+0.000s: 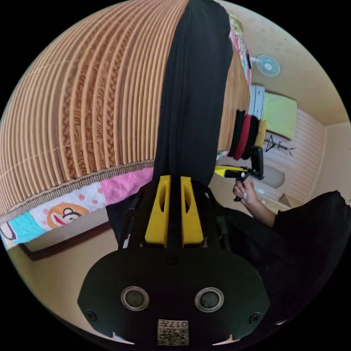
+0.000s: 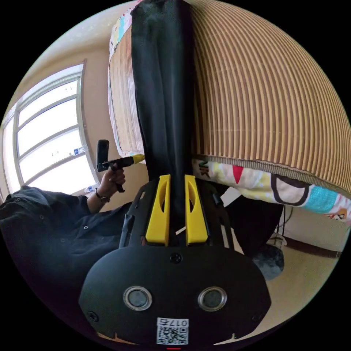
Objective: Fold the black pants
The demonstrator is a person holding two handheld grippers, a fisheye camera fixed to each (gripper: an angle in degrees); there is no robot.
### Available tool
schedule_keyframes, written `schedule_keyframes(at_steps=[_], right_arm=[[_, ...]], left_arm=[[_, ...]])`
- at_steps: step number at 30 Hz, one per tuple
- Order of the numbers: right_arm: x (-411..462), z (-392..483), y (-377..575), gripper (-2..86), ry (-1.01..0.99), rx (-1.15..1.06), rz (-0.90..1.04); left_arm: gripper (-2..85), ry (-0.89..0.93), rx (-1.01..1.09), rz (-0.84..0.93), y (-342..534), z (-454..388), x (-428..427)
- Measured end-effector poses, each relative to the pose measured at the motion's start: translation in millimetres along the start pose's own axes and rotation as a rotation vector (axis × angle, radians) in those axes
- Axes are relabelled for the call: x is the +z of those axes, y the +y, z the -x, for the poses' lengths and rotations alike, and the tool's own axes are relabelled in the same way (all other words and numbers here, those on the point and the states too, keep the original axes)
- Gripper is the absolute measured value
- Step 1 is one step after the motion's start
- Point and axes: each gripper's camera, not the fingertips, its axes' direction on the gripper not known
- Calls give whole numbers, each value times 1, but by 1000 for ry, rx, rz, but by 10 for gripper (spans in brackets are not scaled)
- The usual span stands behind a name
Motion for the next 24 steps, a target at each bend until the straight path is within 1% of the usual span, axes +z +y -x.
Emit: schedule_keyframes(at_steps=[1, 2, 4, 6, 8, 9, 11, 13, 15, 17, 18, 19, 20, 21, 24], right_arm=[[-17, -11, -7, 76, -37, 0, -65], [-31, -22, -21, 82, -71, -4, -111], [-46, -38, -48, 94, -116, -22, -171], [-57, -46, -77, 100, -134, -55, -218], [-62, -49, -117, 101, -145, -100, -236], [-62, -50, -126, 100, -159, -115, -233], [-52, -51, -157, 93, -240, -147, -171], [-43, -51, -170, 81, -278, -170, -123], [-37, -51, -170, 57, -284, -184, -101], [-39, -58, -154, 36, -359, -163, -115], [-41, -60, -148, 33, -395, -164, -121], [-47, -60, -131, 26, -477, -176, -139], [-55, -56, -111, 19, -552, -203, -154], [-59, -52, -100, 17, -583, -221, -159], [-81, -16, -39, 8, -701, -314, -155]], left_arm=[[82, 56, -10, -96, -7, 10, -15], [88, 87, -12, -140, -12, 16, -22], [105, 210, 7, -275, -43, 41, -42], [118, 233, 45, -322, -72, 51, -53], [129, 185, 81, -284, -106, 53, -55], [134, 177, 118, -234, -128, 53, -52], [132, 204, 173, -179, -152, 50, -46], [108, 187, 172, -80, -172, 51, -32], [85, 182, 164, -40, -176, 55, -23], [59, 174, 155, -21, -168, 61, -18], [48, 243, 176, -28, -158, 63, -19], [46, 341, 217, -43, -145, 62, -25], [44, 379, 240, -56, -137, 59, -29], [43, 427, 298, -80, -118, 50, -39], [42, 470, 444, -114, -63, 13, -70]])
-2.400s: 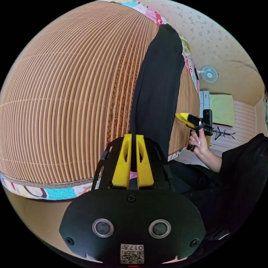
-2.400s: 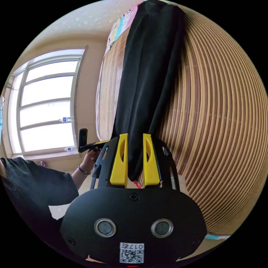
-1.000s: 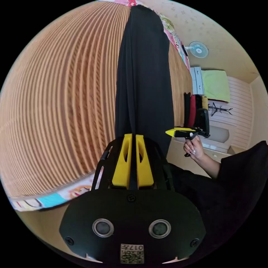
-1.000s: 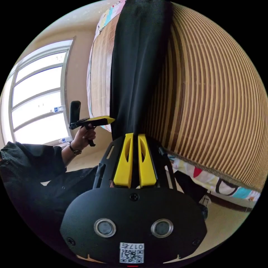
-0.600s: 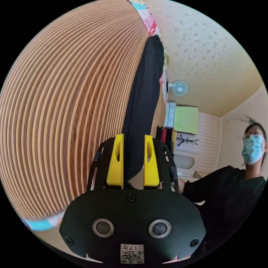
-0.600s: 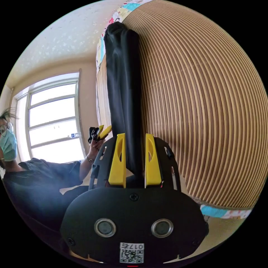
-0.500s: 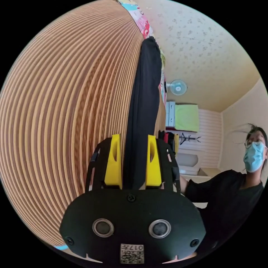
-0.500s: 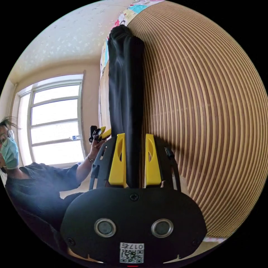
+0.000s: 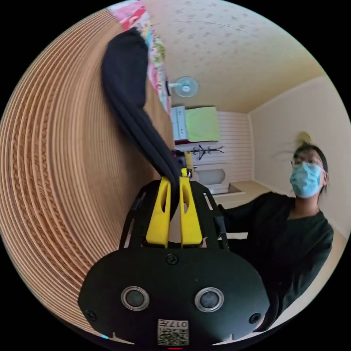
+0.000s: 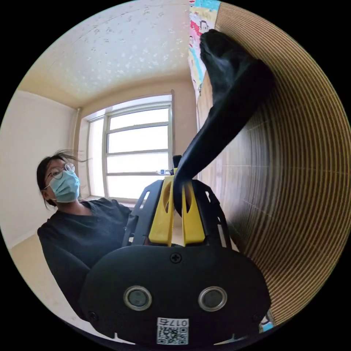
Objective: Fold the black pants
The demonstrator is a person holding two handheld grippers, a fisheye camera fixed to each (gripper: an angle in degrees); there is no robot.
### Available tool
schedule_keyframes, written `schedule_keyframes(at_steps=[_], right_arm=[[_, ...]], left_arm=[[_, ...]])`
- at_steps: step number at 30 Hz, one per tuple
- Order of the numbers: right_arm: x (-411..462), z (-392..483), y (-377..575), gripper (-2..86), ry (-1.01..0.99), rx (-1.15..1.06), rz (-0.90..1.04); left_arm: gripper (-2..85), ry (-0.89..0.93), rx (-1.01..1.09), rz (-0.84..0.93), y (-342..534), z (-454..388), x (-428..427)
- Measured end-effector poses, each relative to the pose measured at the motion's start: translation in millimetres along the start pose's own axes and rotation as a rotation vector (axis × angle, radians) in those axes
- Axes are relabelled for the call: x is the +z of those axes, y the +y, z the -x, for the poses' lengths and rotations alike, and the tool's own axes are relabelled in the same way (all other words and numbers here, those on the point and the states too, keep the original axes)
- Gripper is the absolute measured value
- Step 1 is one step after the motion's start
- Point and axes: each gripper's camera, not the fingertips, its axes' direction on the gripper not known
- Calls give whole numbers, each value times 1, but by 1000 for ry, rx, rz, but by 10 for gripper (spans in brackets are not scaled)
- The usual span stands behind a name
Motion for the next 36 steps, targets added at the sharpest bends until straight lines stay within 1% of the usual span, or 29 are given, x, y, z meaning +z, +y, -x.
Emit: schedule_keyframes(at_steps=[2, 3, 4, 5, 6, 7, 8, 10, 11, 12, 14, 15, 17, 18, 20, 22, 24, 25, 26, 28, 30, 32, 34, 35, 36], right_arm=[[10, 64, 31, 4, -33, -77, 35], [12, 82, 38, 3, -33, -99, 40], [16, 120, 51, 2, -32, -148, 46], [22, 158, 62, 2, -35, -196, 57], [25, 178, 67, 1, -36, -224, 69], [33, 219, 75, 1, -31, -298, 98], [40, 260, 83, 0, -20, -375, 120], [48, 317, 92, 0, -10, -484, 140], [51, 347, 94, 0, -7, -536, 137], [52, 360, 93, -1, 1, -551, 135], [54, 392, 80, -1, 104, -555, 117], [53, 394, 75, -1, 143, -560, 115], [53, 381, 45, -1, 285, -529, 104], [53, 373, 35, -1, 316, -510, 104], [53, 328, -9, -1, 416, -414, 94], [51, 293, -36, -1, 428, -353, 76], [53, 259, -55, -1, 431, -273, 57], [61, 245, -58, 0, 512, -268, 58], [75, 230, -56, 1, 634, -289, 88], [94, 194, -43, 3, 746, -255, 128], [98, 146, -20, 6, 740, -159, 135], [91, 78, 27, 14, 672, -8, 108], [86, 30, 68, 25, 641, 135, 100], [84, 3, 94, 36, 641, 225, 91], [82, -9, 105, 42, 646, 271, 89]], left_arm=[[42, 15, 83, 7, 15, -49, -4], [42, 16, 141, 12, 23, -84, -6], [42, 20, 196, 19, 29, -120, -8], [42, 21, 224, 24, 30, -137, -8], [42, 22, 283, 31, 33, -173, -11], [42, 27, 348, 31, 34, -209, -14], [41, 33, 380, 32, 34, -227, -16], [42, 59, 497, 28, 33, -290, -21], [42, 67, 516, 20, 31, -303, -22], [42, 76, 530, 8, 25, -324, -23], [43, 51, 488, -9, 10, -341, -25], [44, 6, 464, -20, -2, -342, -27], [45, -74, 427, -13, -23, -330, -28], [45, -123, 369, -1, -39, -313, -26], [45, -200, 293, 16, -62, -283, -21], [46, -258, 228, 24, -87, -244, -17], [46, -261, 168, 16, -99, -211, -16], [47, -293, 151, 22, -100, -192, -13], [47, -316, 141, 32, -99, -182, -9], [48, -412, 62, 74, -81, -140, 10], [48, -480, 10, 131, -53, -111, 31], [48, -488, -48, 174, -16, -83, 52], [49, -442, -198, 188, 40, -44, 76], [49, -437, -234, 194, 54, -35, 82], [51, -459, -295, 215, 78, -21, 91]])
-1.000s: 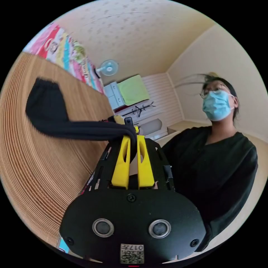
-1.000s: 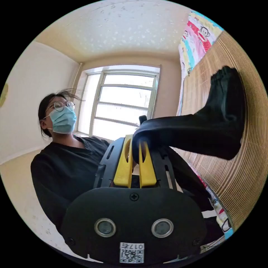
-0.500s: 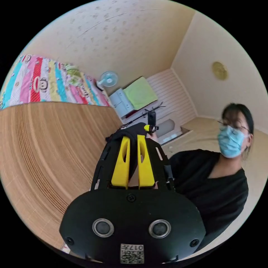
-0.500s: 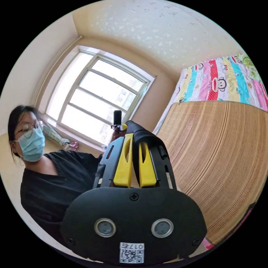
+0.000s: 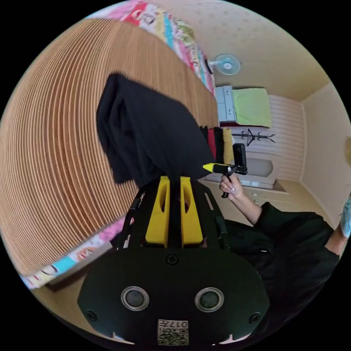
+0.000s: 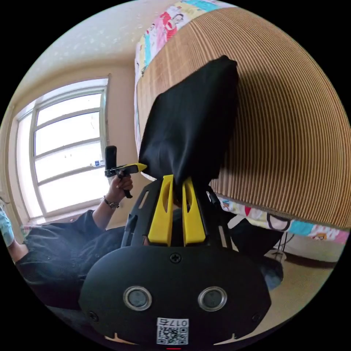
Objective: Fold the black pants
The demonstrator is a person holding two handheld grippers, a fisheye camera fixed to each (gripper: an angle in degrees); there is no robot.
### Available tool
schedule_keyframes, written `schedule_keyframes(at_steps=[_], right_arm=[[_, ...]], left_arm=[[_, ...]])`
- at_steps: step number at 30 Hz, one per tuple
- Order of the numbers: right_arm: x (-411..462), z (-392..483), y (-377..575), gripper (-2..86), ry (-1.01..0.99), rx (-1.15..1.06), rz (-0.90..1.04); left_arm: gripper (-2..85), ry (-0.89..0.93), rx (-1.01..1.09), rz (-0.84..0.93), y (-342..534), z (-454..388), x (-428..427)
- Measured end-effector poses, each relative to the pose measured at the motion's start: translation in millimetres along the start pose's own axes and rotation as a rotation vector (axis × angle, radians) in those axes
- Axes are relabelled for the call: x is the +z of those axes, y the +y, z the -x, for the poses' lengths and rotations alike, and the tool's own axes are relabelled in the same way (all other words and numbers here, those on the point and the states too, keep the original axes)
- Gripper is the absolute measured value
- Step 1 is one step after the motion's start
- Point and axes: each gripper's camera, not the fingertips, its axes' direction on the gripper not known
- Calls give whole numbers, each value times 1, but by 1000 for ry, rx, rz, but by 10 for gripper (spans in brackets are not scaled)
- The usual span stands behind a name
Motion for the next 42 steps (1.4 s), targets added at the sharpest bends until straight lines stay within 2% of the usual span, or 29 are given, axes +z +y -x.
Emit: schedule_keyframes(at_steps=[2, 4, 7, 10, 14, 16, 19, 20, 24, 32, 35, 37, 39, 42], right_arm=[[13, -39, 18, 87, 49, 139, 42], [2, -55, 20, 117, 50, 204, 24], [-32, -53, -3, 128, -7, 158, -62], [-52, -41, -50, 141, 50, 95, -82], [-34, -42, -128, 149, 56, 78, 8], [-12, -46, -155, 146, 81, 112, 97], [26, -44, -178, 134, 54, 233, 191], [33, -30, -180, 128, 101, 209, 194], [71, 3, -180, 113, 80, 179, 236], [268, 134, -227, 113, 33, 23, 490], [323, 194, -246, 130, -39, -79, 598], [335, 217, -248, 123, -95, -109, 640], [328, 230, -244, 95, -104, -145, 646], [296, 215, -227, 43, -133, -170, 683]], left_arm=[[58, -80, -88, 9, 22, 16, 16], [86, -56, -157, -54, 38, 30, 14], [128, 47, -171, -193, 30, 39, -2], [160, 61, -133, -266, -6, 44, -7], [189, 69, -128, -184, -63, 60, 28], [178, 161, -175, -105, -87, 71, 62], [157, 101, -213, -144, -87, 67, 68], [150, 77, -209, -172, -83, 65, 66], [121, 5, -278, -345, -32, 76, 38], [123, -181, -505, -571, 95, 136, -82], [114, -291, -558, -753, 139, 132, -140], [113, -381, -569, -899, 168, 112, -171], [113, -388, -545, -960, 179, 99, -176], [109, -312, -490, -938, 168, 90, -146]])
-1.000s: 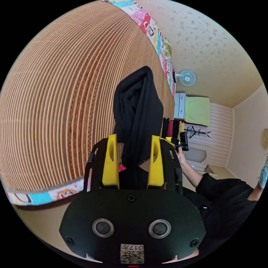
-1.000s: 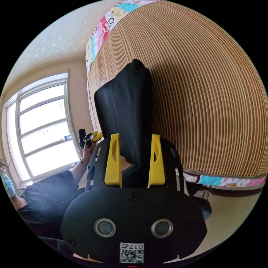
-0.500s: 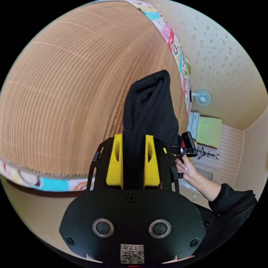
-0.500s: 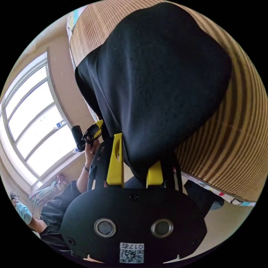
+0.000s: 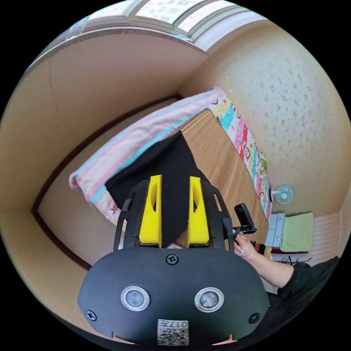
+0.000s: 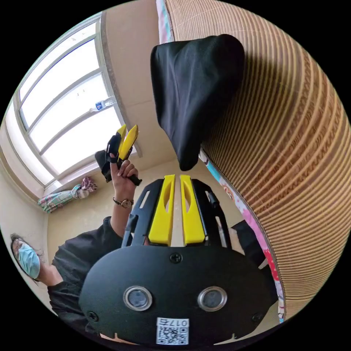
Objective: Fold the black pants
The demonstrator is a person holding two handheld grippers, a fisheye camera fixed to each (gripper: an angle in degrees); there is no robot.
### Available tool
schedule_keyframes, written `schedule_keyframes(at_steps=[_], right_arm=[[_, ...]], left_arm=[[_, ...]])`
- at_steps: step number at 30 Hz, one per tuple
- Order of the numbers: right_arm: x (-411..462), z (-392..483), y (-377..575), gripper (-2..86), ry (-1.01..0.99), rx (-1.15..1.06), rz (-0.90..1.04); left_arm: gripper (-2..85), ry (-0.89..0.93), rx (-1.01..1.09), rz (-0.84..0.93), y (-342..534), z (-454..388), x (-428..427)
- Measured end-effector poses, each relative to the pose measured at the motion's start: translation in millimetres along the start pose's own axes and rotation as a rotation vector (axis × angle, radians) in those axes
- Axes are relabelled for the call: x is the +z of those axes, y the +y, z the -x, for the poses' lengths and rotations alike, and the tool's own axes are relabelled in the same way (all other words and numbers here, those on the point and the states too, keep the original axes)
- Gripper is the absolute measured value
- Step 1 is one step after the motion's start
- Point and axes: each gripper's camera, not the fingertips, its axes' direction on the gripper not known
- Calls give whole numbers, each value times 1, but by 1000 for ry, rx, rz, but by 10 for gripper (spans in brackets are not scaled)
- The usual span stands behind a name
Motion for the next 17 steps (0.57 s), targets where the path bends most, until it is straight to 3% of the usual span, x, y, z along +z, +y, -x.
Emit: schedule_keyframes(at_steps=[3, 6, 9, 12, 15, 17], right_arm=[[-29, -39, 64, 23, -44, 77, 27], [-78, -82, 155, 13, -43, 240, -90], [-131, -106, 262, 10, -77, 357, -317], [-167, -110, 361, 10, -94, 377, -553], [-178, -107, 445, 16, -43, 391, -744], [-167, -104, 498, 25, 82, 462, -839]], left_arm=[[87, 139, 35, 184, 38, -30, 65], [57, 295, 96, 401, 86, -80, 139], [13, 433, 217, 593, 128, -148, 194], [-6, 590, 487, 847, 168, -237, 228], [-9, 496, 929, 1090, 228, -321, 228], [-10, 328, 1172, 1093, 260, -350, 218]])
